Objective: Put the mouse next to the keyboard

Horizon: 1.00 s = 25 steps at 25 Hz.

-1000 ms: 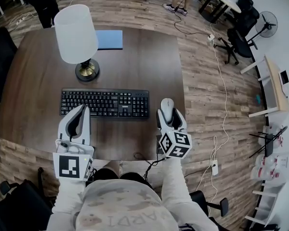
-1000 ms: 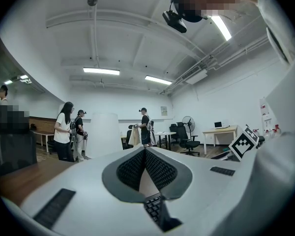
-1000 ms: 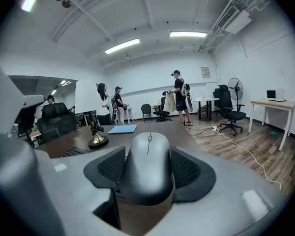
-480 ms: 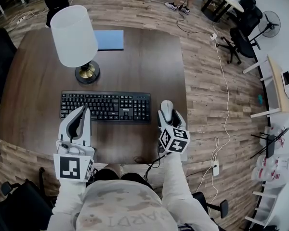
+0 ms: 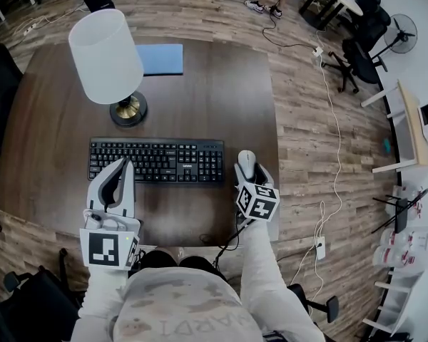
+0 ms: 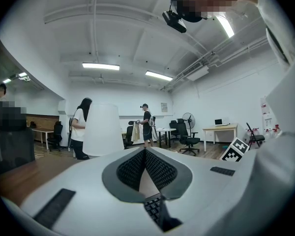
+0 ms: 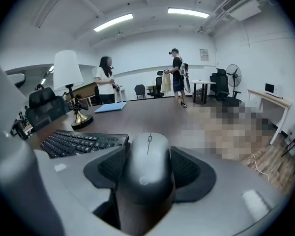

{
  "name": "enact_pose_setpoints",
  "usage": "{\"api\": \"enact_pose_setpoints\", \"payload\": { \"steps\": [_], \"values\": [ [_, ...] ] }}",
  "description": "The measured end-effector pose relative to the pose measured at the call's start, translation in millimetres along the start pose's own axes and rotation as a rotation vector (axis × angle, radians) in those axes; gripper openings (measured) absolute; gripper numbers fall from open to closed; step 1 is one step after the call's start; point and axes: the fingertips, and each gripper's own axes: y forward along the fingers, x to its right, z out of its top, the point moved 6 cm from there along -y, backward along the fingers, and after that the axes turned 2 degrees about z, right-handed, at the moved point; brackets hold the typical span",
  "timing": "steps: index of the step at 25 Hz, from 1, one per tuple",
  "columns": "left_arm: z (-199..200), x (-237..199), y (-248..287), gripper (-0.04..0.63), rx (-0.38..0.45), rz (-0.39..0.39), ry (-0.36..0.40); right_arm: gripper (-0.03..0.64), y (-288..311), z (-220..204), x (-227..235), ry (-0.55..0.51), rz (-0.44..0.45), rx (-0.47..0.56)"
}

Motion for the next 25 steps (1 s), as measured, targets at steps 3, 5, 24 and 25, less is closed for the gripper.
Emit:
{"api": "enact_pose_setpoints", "payload": {
  "steps": [3,5,24,25],
  "values": [
    [-2.6,-2.5,1.7,0.006,-0.008,0.003,-0.002,0.299,6.9,-4.2,1.2,-0.001,-0.005,-0.026],
    [-5.1,-3.4,3.2,0.006,-0.011,0.003,-0.003,0.299,11.6,-6.4,3.0,0.0,-0.009,-0.04],
    [-16.4,-17.6,4.3,0.006,-0.041,0.028,-0.011,0.301,35.8,-15.5,-0.6,-0.05,-0.048,-0.143],
    [-16.6,-17.9,3.7,0.006,-0.041,0.03,-0.011,0.301,36.2,-16.2,-0.4,-0.05,-0.049,-0.147]
  ]
}}
